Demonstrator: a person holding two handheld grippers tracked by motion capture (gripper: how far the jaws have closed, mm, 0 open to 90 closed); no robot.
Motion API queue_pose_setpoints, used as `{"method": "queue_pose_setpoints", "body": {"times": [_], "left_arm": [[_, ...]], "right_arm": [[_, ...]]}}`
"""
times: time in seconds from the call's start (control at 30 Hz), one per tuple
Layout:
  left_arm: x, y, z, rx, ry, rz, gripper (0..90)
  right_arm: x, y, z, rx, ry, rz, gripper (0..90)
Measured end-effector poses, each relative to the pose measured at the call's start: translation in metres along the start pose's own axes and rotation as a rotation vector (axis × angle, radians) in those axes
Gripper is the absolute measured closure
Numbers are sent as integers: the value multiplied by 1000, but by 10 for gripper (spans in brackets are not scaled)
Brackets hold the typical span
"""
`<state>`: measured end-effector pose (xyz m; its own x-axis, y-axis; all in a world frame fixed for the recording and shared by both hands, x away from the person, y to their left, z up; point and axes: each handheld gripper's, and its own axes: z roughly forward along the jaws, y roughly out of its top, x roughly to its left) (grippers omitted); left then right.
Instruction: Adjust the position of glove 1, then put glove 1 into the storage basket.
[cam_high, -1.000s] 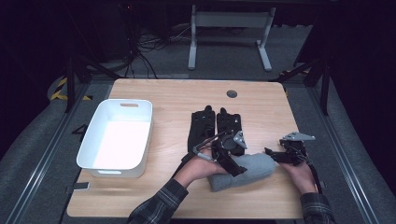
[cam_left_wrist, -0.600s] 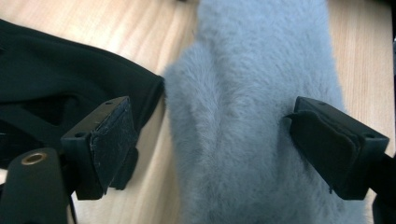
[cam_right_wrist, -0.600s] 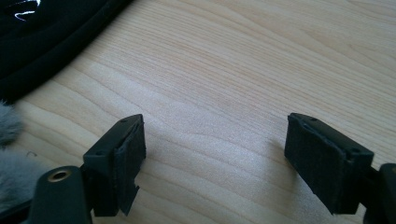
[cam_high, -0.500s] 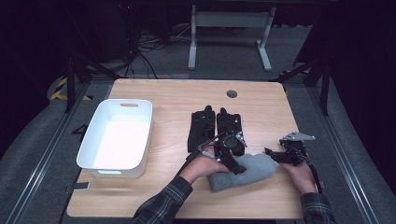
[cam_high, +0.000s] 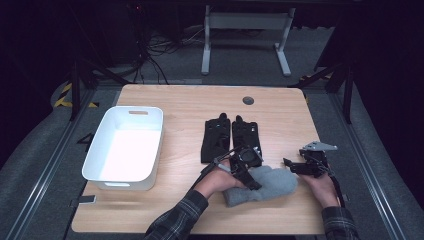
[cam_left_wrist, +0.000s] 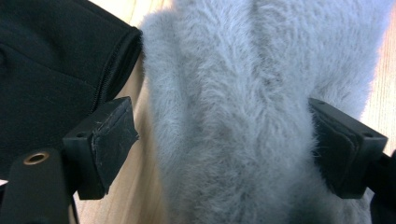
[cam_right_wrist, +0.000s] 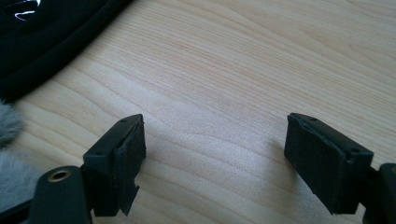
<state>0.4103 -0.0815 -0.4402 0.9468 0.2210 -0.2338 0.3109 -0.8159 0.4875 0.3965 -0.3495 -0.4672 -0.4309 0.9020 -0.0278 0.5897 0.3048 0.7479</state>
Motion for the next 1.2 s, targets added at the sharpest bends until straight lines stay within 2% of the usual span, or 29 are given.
{"method": "queue_pose_setpoints", "body": {"times": [0.17, 0.33, 0.47, 0.57, 0.67, 0.77, 1.0, 1.17, 1.2], "left_arm": [[3, -1, 2, 8, -77, -3, 289], [4, -1, 2, 12, -108, 6, 374], [3, -1, 2, 22, -129, 13, 484], [1, 0, 1, 23, -127, 22, 585], [0, 0, -1, 31, -119, 18, 637], [-1, 0, -3, 33, -119, -12, 674], [-7, -1, -12, 5, -93, -35, 706], [-11, -2, -20, -12, -76, -33, 708], [-14, -2, -27, -28, -68, -31, 708]], "right_arm": [[0, 0, 0, 0, 0, 0, 214], [0, 0, 0, 0, 1, 0, 215], [0, 0, 0, -1, 1, 0, 217], [0, 0, 0, -1, 1, -1, 217], [0, 0, 0, -1, 0, -2, 218], [0, 0, 0, -1, 0, -2, 218], [0, 0, 0, -1, 1, -1, 218], [0, 0, 0, -1, 1, -2, 218], [0, 0, 0, -1, 1, -2, 218]]}}
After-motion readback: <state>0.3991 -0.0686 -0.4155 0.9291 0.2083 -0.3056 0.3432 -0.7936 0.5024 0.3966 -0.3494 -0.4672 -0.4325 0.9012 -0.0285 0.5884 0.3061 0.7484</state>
